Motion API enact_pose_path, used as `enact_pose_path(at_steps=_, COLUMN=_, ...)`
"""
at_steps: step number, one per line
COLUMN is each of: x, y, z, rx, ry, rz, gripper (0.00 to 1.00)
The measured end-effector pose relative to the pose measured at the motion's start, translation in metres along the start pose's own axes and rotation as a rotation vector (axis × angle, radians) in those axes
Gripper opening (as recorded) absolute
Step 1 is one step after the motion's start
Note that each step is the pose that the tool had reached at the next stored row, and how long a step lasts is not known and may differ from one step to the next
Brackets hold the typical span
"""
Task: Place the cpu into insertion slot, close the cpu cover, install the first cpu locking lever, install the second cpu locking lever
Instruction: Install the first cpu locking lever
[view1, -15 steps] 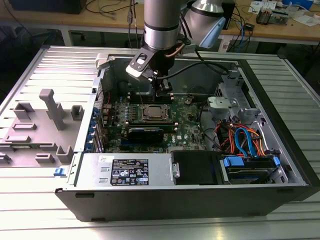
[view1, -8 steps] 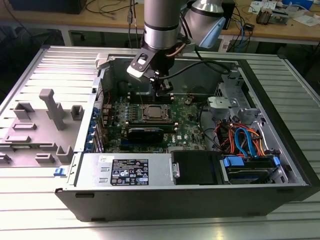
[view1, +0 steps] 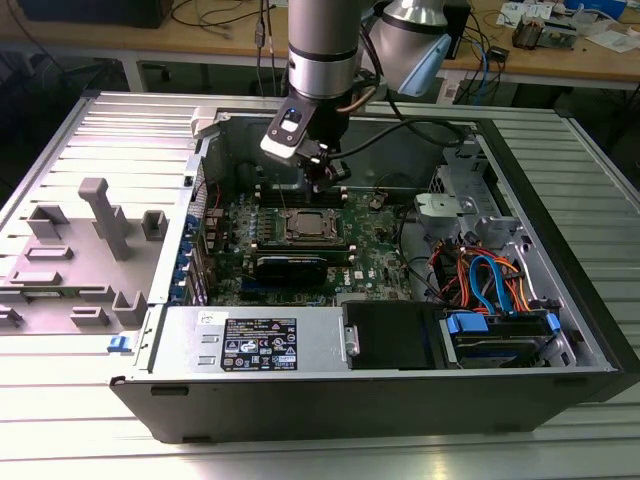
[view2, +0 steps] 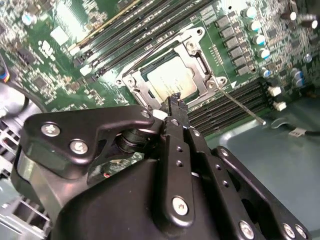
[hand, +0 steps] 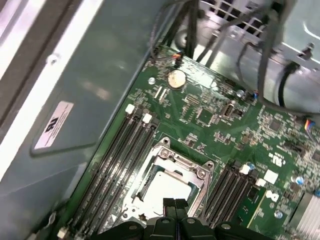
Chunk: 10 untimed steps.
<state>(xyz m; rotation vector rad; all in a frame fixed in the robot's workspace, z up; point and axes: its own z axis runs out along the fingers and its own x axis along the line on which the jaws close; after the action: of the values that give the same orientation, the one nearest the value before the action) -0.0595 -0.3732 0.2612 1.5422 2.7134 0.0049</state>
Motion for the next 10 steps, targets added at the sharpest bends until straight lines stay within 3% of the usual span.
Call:
enact_pose_path(at_steps=9, x=0.0, y=0.0, z=0.0, rx=-0.003, ry=0.0024, rz=-0.186, gripper=0.11)
enact_pose_path(at_steps=10, x=0.0, y=0.0, z=0.0, rx=-0.0036, ry=0.0029, rz=-0.225, gripper=0.11)
